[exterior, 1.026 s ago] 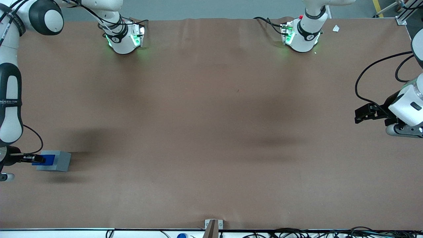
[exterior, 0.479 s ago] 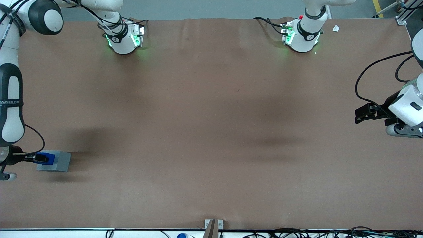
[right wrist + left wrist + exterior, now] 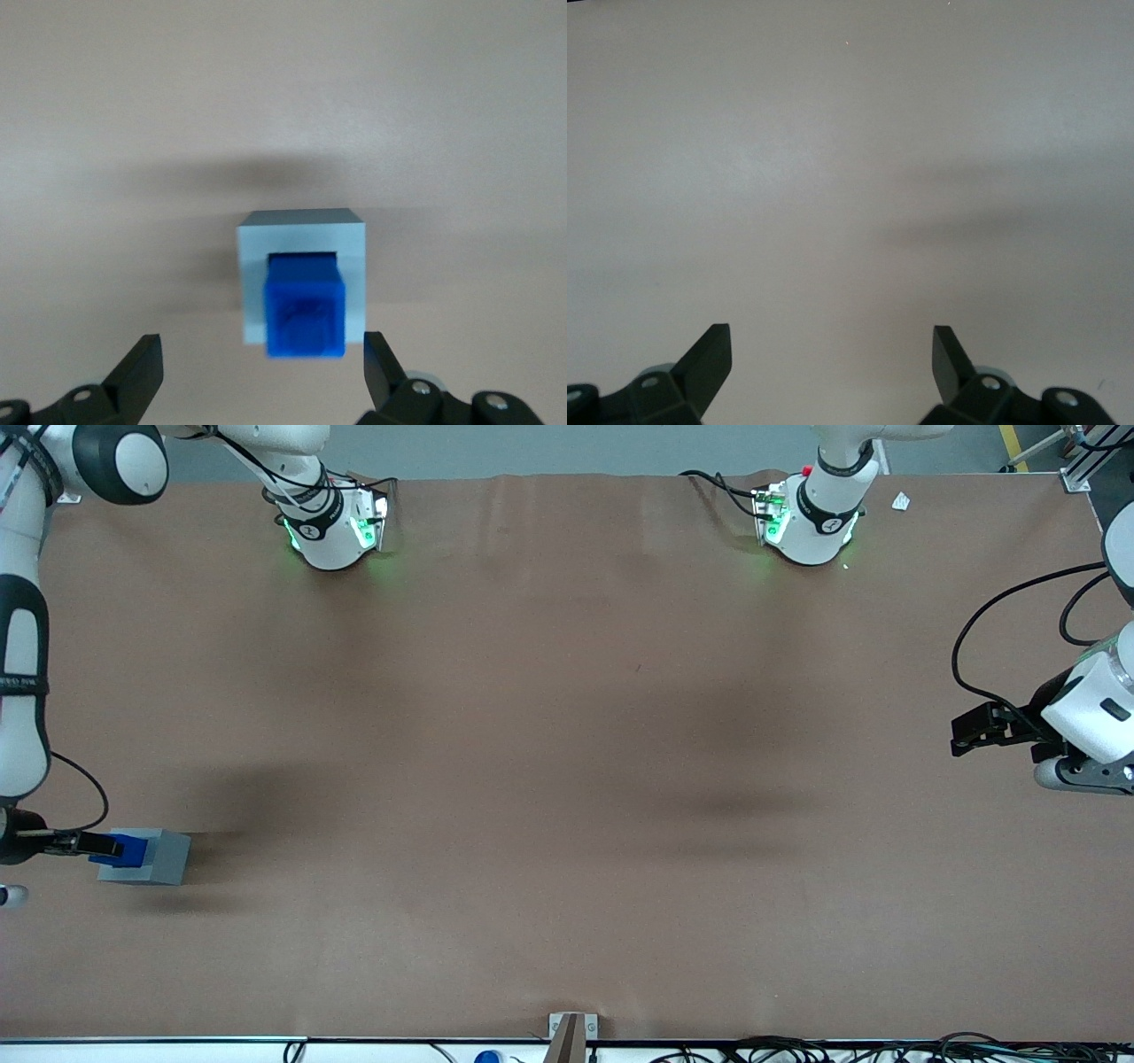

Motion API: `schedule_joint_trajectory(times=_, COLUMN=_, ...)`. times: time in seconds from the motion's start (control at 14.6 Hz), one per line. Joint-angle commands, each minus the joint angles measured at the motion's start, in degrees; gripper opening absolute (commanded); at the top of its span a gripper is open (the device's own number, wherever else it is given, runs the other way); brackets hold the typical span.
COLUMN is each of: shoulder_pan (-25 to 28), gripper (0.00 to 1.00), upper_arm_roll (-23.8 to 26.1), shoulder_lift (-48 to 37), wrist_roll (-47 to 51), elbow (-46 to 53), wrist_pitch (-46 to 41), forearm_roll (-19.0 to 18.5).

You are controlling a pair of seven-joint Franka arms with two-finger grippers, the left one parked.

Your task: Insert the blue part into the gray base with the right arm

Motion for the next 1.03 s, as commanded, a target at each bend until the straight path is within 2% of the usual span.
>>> schedule_joint_trajectory(times=0.0, shoulder_pan=0.61, gripper=1.00, upper_arm_roll=0.29, shoulder_lift=-7.42, wrist_roll=1.37, elbow=-3.78, wrist_pitch=-4.08, forearm_roll=0.18)
schedule_joint_trajectory(times=0.14, shoulder_pan=1.23, gripper=1.00, upper_arm_roll=0.29, shoulder_lift=-11.38, wrist_roll=1.55, elbow=-5.53, wrist_pitch=-6.72, forearm_roll=0.18)
schedule_joint_trajectory(times=0.62, shoulder_pan=5.80, gripper=1.00, upper_arm_roll=0.20, shoulder_lift=-33.43, wrist_roll=2.34, elbow=-22.92, wrist_pitch=-7.87, forearm_roll=0.00)
schedule_joint_trajectory(times=0.96, shoulder_pan=8.17, gripper=1.00, upper_arm_roll=0.29, shoulder_lift=-38.63, wrist_roll=6.81, elbow=-23.82, wrist_pitch=-14.02, forearm_roll=-0.61)
